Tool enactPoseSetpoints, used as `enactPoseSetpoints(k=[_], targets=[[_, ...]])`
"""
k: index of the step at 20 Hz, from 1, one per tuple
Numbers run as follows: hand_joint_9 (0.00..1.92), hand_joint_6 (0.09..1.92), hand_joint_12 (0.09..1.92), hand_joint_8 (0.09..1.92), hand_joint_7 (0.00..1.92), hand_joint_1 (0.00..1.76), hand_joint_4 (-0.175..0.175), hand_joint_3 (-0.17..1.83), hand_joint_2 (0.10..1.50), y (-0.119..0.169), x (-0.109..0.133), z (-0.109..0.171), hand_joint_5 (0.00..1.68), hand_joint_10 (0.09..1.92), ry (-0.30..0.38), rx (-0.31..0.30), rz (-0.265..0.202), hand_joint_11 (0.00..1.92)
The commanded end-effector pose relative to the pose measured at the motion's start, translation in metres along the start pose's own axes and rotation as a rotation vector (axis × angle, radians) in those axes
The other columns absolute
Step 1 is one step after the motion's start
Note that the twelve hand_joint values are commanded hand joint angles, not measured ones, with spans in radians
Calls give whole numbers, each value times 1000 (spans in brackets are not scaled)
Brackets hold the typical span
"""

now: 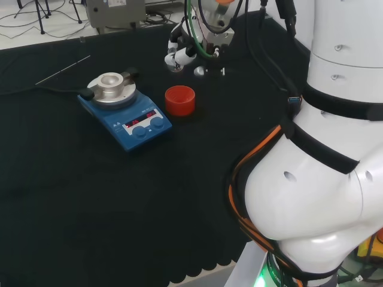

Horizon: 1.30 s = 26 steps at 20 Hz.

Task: Place the round-bottom flask on the heater.

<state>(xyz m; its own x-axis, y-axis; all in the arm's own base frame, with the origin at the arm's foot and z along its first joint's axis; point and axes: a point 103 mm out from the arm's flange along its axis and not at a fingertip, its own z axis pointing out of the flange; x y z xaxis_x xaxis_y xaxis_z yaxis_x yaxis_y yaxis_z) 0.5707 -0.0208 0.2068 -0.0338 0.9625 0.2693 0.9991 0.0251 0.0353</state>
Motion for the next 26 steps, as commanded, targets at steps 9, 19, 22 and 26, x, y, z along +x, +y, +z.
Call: enactPoseSetpoints(k=[9,19,22,26], targets=[[667,1028,1321,539,524,1062,175,683,738,-4,44,-5,1074,521,-19,67,-86,243],[662,1012,1318,538,520,1068,175,699,723,9,93,-4,1088,519,14,113,-182,246],[662,1009,1318,538,519,1069,175,700,721,14,108,-3,1090,520,18,125,-202,246],[663,1004,1318,538,519,1070,175,701,719,20,124,0,1093,520,28,144,-221,248]])
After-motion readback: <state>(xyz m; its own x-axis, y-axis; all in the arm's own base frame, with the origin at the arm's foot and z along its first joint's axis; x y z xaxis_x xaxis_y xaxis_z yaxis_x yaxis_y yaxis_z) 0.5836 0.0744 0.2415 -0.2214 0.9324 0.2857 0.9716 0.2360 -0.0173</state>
